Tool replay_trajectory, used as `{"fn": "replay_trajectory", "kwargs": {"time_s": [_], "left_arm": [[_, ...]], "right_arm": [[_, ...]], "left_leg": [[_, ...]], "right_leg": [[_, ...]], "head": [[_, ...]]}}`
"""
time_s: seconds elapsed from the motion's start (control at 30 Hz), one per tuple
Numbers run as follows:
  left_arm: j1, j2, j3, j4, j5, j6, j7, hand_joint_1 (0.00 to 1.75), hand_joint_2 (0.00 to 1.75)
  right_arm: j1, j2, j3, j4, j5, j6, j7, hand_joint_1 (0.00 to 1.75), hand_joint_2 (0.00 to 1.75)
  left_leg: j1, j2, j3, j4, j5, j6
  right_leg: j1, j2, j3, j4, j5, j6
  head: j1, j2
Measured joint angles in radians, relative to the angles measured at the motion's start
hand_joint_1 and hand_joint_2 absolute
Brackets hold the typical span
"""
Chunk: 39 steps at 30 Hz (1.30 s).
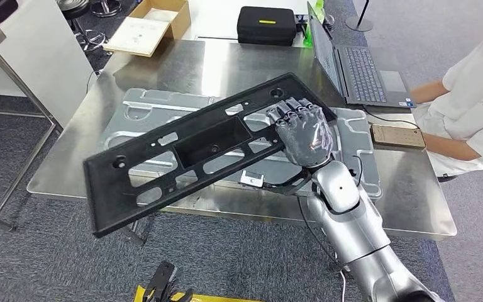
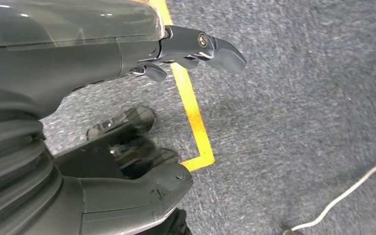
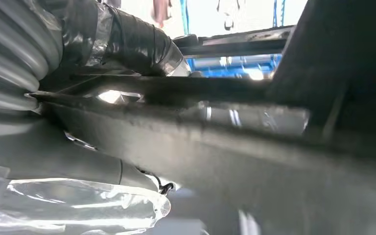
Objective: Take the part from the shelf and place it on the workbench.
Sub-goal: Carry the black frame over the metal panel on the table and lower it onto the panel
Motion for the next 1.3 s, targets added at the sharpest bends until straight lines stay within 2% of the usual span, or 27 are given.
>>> {"fn": "replay_trajectory", "kwargs": {"time_s": [0.03,0.13,0.17,0.23,0.3,0.33,0.37,0.4,0.43,0.47,0.5,0.53,0.6,0.67,0.7,0.73,0.8,0.83,0.87,0.9,0.93,1.0,1.07,1.13,1.2,1.23,1.3], "left_arm": [[0.0,0.0,0.0,0.0,-0.002,-0.001,-0.002,0.0,1.75],[0.001,-0.001,0.0,0.0,-0.004,-0.001,-0.004,0.0,1.75],[0.0,-0.001,0.0,0.0,-0.004,-0.001,-0.005,0.0,1.75],[-0.004,-0.002,0.0,0.0,-0.004,-0.003,-0.007,0.0,1.75],[-0.005,-0.002,0.0,0.0,-0.005,-0.005,-0.011,0.0,1.75],[-0.005,-0.002,0.0,0.0,-0.005,-0.006,-0.013,0.0,1.75],[-0.004,-0.002,0.0,0.0,-0.005,-0.006,-0.015,0.0,1.75],[-0.004,-0.003,0.0,0.0,-0.007,-0.005,-0.016,0.0,1.75],[-0.004,-0.003,0.0,0.0,-0.009,-0.002,-0.017,0.0,1.75],[-0.004,-0.004,0.0,0.0,-0.014,0.002,-0.017,0.0,1.75],[-0.004,-0.004,-0.001,0.0,-0.019,0.009,-0.016,0.0,1.31],[-0.005,-0.004,-0.003,0.0,-0.022,0.014,-0.016,0.0,0.87],[-0.005,-0.005,-0.005,0.0,-0.022,0.015,-0.017,0.0,0.0],[-0.005,-0.007,-0.005,0.0,-0.02,0.012,-0.021,0.0,0.0],[-0.005,-0.007,-0.005,0.0,-0.019,0.011,-0.024,0.0,0.0],[-0.005,-0.007,-0.005,0.0,-0.019,0.01,-0.027,0.0,0.0],[-0.003,-0.006,-0.005,0.0,-0.016,0.009,-0.031,0.0,0.0],[-0.002,-0.006,-0.004,0.0,-0.014,0.009,-0.033,0.0,0.0],[0.0,-0.006,-0.004,0.0,-0.013,0.009,-0.034,0.0,0.0],[0.001,-0.006,-0.004,0.0,-0.012,0.009,-0.034,0.0,0.0],[0.001,-0.006,-0.004,0.0,-0.011,0.009,-0.035,0.0,0.0],[0.0,-0.005,-0.004,0.0,-0.009,0.01,-0.036,0.0,0.0],[0.0,-0.004,-0.003,0.0,-0.005,0.011,-0.037,0.0,0.0],[0.003,-0.003,-0.002,0.0,-0.002,0.012,-0.038,0.0,0.0],[0.004,-0.002,-0.001,0.0,-0.001,0.014,-0.04,0.0,0.0],[0.003,-0.002,-0.001,0.0,-0.001,0.015,-0.041,0.0,0.0],[0.004,-0.001,0.002,0.0,0.0,0.017,-0.042,0.0,0.0]], "right_arm": [[-0.01,-0.01,0.0,0.005,0.019,0.0,-0.001,1.75,1.75],[-0.031,-0.034,-0.003,0.019,0.031,0.0,-0.002,1.75,1.75],[-0.037,-0.04,-0.003,0.021,0.033,0.0,-0.002,1.75,1.75],[-0.049,-0.05,-0.005,0.026,0.039,0.0,-0.001,1.75,1.75],[-0.056,-0.06,-0.005,0.033,0.045,0.0,0.002,1.75,1.75],[-0.057,-0.065,-0.005,0.038,0.046,0.0,0.005,1.31,1.75],[-0.058,-0.07,-0.005,0.042,0.046,0.0,0.008,0.87,1.75],[-0.06,-0.075,-0.005,0.045,0.046,0.0,0.011,0.44,1.75],[-0.064,-0.079,-0.005,0.047,0.046,0.0,0.015,0.0,1.75],[-0.067,-0.083,-0.005,0.048,0.045,0.0,0.018,0.0,1.75],[-0.071,-0.086,-0.005,0.048,0.045,0.0,0.021,0.0,1.75],[-0.072,-0.087,-0.006,0.048,0.045,0.0,0.023,0.0,1.75],[-0.071,-0.089,-0.009,0.049,0.045,0.0,0.025,0.0,1.75],[-0.068,-0.089,-0.019,0.049,0.047,0.0,0.031,0.0,1.75],[-0.067,-0.089,-0.026,0.049,0.052,0.0,0.036,0.0,1.75],[-0.067,-0.087,-0.034,0.049,0.059,0.0,0.044,0.0,1.75],[-0.062,-0.081,-0.049,0.049,0.074,0.0,0.062,0.0,1.75],[-0.058,-0.077,-0.057,0.049,0.08,0.0,0.07,0.0,1.75],[-0.055,-0.075,-0.064,0.049,0.083,0.0,0.076,0.0,1.75],[-0.053,-0.073,-0.07,0.049,0.087,0.0,0.081,0.0,1.75],[-0.052,-0.071,-0.075,0.049,0.09,0.0,0.086,0.0,1.75],[-0.052,-0.066,-0.085,0.049,0.097,0.0,0.099,0.0,1.75],[-0.052,-0.06,-0.099,0.05,0.1,0.0,0.116,0.0,1.75],[-0.053,-0.054,-0.113,0.051,0.098,0.0,0.126,0.0,1.75],[-0.053,-0.052,-0.127,0.054,0.096,0.0,0.128,0.0,1.75],[-0.054,-0.051,-0.133,0.055,0.095,0.0,0.128,0.0,1.75],[-0.051,-0.047,-0.144,0.059,0.093,0.0,0.128,0.0,1.75]], "left_leg": [[-0.001,-0.003,0.009,-0.023,0.003,0.004],[-0.003,-0.005,0.01,-0.034,0.002,0.02],[-0.001,-0.004,0.013,-0.039,0.004,0.026],[0.002,-0.002,0.018,-0.046,0.007,0.036],[0.002,0.0,0.019,-0.046,0.006,0.041],[0.002,0.0,0.019,-0.046,0.006,0.041],[0.002,0.0,0.02,-0.046,0.005,0.042],[0.002,-0.001,0.021,-0.046,0.004,0.041],[0.002,-0.001,0.023,-0.045,0.003,0.04],[0.001,-0.002,0.025,-0.045,0.001,0.038],[0.0,-0.002,0.025,-0.044,-0.001,0.034],[-0.002,-0.001,0.025,-0.045,-0.001,0.029],[-0.004,0.0,0.025,-0.049,0.0,0.018],[-0.004,0.0,0.022,-0.042,-0.01,0.008],[-0.004,0.0,0.012,-0.018,-0.027,0.005],[-0.003,0.0,-0.008,0.027,-0.054,0.002],[-0.003,-0.001,-0.068,0.157,-0.114,0.0],[-0.004,-0.001,-0.095,0.21,-0.131,0.0],[-0.004,-0.001,-0.108,0.233,-0.129,0.0],[-0.004,-0.001,-0.103,0.218,-0.108,0.002],[-0.004,-0.001,-0.081,0.17,-0.075,0.004],[-0.006,-0.002,-0.018,0.034,-0.016,0.012],[-0.01,-0.004,0.015,-0.036,-0.001,0.02],[-0.011,-0.005,0.018,-0.043,0.002,0.027],[-0.007,-0.004,0.024,-0.053,0.008,0.037],[-0.005,-0.003,0.027,-0.058,0.011,0.041],[-0.004,-0.002,0.028,-0.059,0.012,0.044]], "right_leg": [[0.002,0.001,-0.005,0.006,-0.002,0.005],[0.0,0.001,-0.011,0.009,-0.002,0.018],[-0.001,-0.001,-0.014,0.019,-0.011,0.023],[-0.004,-0.005,-0.05,0.098,-0.055,0.033],[-0.007,-0.007,-0.113,0.222,-0.106,0.041],[-0.008,-0.009,-0.134,0.261,-0.114,0.044],[-0.009,-0.01,-0.14,0.267,-0.103,0.045],[-0.011,-0.011,-0.128,0.237,-0.075,0.045],[-0.011,-0.013,-0.1,0.176,-0.037,0.043],[-0.011,-0.015,-0.068,0.11,-0.008,0.04],[-0.008,-0.016,-0.041,0.053,0.011,0.036],[-0.005,-0.017,-0.026,0.018,0.018,0.032],[0.001,-0.016,-0.021,0.0,0.014,0.024],[-0.004,-0.016,-0.017,-0.007,0.017,0.012],[-0.006,-0.016,-0.013,-0.011,0.019,0.005],[-0.007,-0.016,-0.01,-0.015,0.02,-0.002],[-0.003,-0.016,-0.008,-0.015,0.019,-0.009],[-0.001,-0.015,-0.008,-0.014,0.018,-0.011],[0.0,-0.015,-0.008,-0.013,0.017,-0.012],[0.002,-0.013,-0.008,-0.011,0.015,-0.012],[0.002,-0.012,-0.007,-0.009,0.014,-0.012],[0.005,-0.01,-0.009,0.0,0.009,-0.007],[0.006,-0.008,-0.013,0.004,0.007,0.001],[0.005,-0.007,-0.015,0.003,0.009,0.011],[0.003,-0.008,-0.02,0.022,-0.007,0.021],[0.002,-0.009,-0.034,0.055,-0.028,0.026],[-0.004,-0.011,-0.088,0.169,-0.085,0.035]], "head": [[0.0,0.0],[0.0,0.0],[0.0,0.0],[0.0,0.0],[0.0,0.0],[0.0,0.0],[0.0,0.0],[0.0,0.0],[0.0,0.0],[0.0,0.0],[0.0,0.0],[0.0,0.0],[0.0,0.0],[0.0,0.0],[0.0,0.0],[-0.001,0.0],[-0.001,0.0],[-0.001,0.0],[-0.001,0.0],[-0.001,0.0],[-0.001,0.0],[-0.001,0.0],[-0.001,0.0],[-0.001,0.0],[0.0,0.0],[0.0,0.0],[0.0,0.0]]}}
